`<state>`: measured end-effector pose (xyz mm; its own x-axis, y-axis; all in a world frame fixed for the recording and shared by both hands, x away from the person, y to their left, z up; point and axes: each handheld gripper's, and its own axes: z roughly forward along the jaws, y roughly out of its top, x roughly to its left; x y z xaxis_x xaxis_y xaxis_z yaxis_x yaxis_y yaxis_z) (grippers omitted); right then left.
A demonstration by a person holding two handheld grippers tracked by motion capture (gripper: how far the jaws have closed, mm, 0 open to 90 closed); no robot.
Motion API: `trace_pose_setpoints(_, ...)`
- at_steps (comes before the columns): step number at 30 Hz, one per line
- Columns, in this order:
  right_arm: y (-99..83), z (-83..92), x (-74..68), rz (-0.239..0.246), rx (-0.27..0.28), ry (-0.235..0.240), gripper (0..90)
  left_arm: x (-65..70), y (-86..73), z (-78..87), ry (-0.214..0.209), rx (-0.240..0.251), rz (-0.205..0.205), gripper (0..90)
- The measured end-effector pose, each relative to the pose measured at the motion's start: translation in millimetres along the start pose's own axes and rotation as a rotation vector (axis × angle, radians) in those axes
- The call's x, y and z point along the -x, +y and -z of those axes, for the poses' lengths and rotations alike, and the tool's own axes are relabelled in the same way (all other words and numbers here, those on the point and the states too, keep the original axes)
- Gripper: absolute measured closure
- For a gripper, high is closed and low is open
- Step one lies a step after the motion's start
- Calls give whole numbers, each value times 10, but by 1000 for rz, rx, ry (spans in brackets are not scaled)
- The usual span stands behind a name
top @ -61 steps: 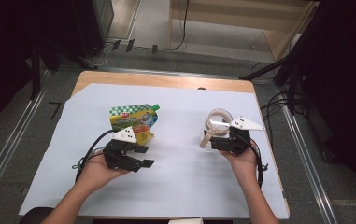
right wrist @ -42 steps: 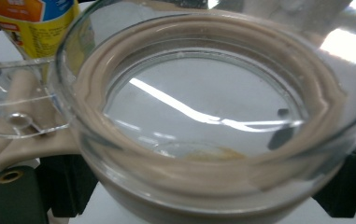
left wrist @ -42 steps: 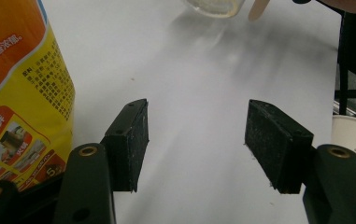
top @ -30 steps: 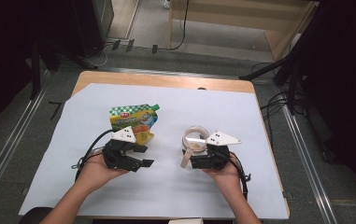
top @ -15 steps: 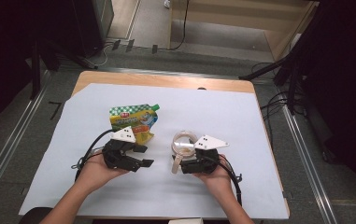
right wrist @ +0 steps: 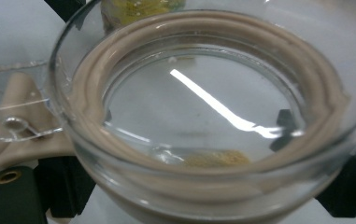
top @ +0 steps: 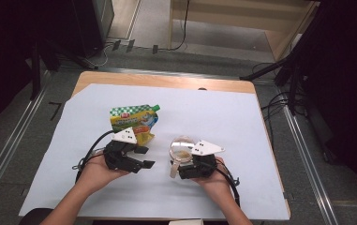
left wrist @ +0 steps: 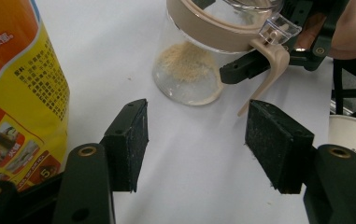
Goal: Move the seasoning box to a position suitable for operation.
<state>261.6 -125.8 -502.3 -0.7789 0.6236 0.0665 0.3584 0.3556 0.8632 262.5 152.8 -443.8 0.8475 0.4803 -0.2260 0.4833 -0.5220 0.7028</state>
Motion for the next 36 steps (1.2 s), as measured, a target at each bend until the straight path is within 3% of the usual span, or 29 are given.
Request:
trace_pose_setpoints(6, -9, 32, 44, -48, -37, 38, 101, -11, 5, -5, -6, -4, -2, 402)
trace_pose_setpoints(8, -21, 66, 48, -41, -44, 38, 101, -11, 5, -8, -6, -3, -3, 403)
trace_pose_setpoints(11, -63, 189, 35, -54, -63, 48, 100, 0, 14, -24, -14, -5, -6, 414)
trace_pose_setpoints(18, -94, 425, 35, -81, -85, 23, 131, 13, 39, -62, -34, -33, -17, 464)
trace_pose_setpoints(19, -104, 514, 56, -100, -98, -5, 133, 20, 43, -62, -39, -30, -13, 502)
trace_pose_setpoints(22, -95, 600, 86, -120, -78, -20, 142, 31, 59, -60, -60, -22, 0, 627)
trace_pose_setpoints(23, -83, 644, 100, -132, -64, -29, 147, 37, 63, -66, -65, -29, -1, 627)
trace_pose_setpoints(24, -69, 677, 114, -140, -46, -36, 161, 49, 68, -69, -48, -33, -7, 679)
trace_pose_setpoints(25, -42, 723, 146, -128, -10, -54, 213, 64, 78, -76, -59, -25, -1, 786)
trace_pose_setpoints(27, -34, 742, 156, -120, 1, -66, 233, 71, 87, -79, -68, -17, 2, 870)
trace_pose_setpoints(29, -35, 756, 184, -124, 7, -67, 252, 91, 119, -118, -88, -14, 8, 900)
trace_pose_setpoints(36, -24, 727, 204, -143, -3, -80, 322, 157, 172, -282, -94, -20, -3, 900)
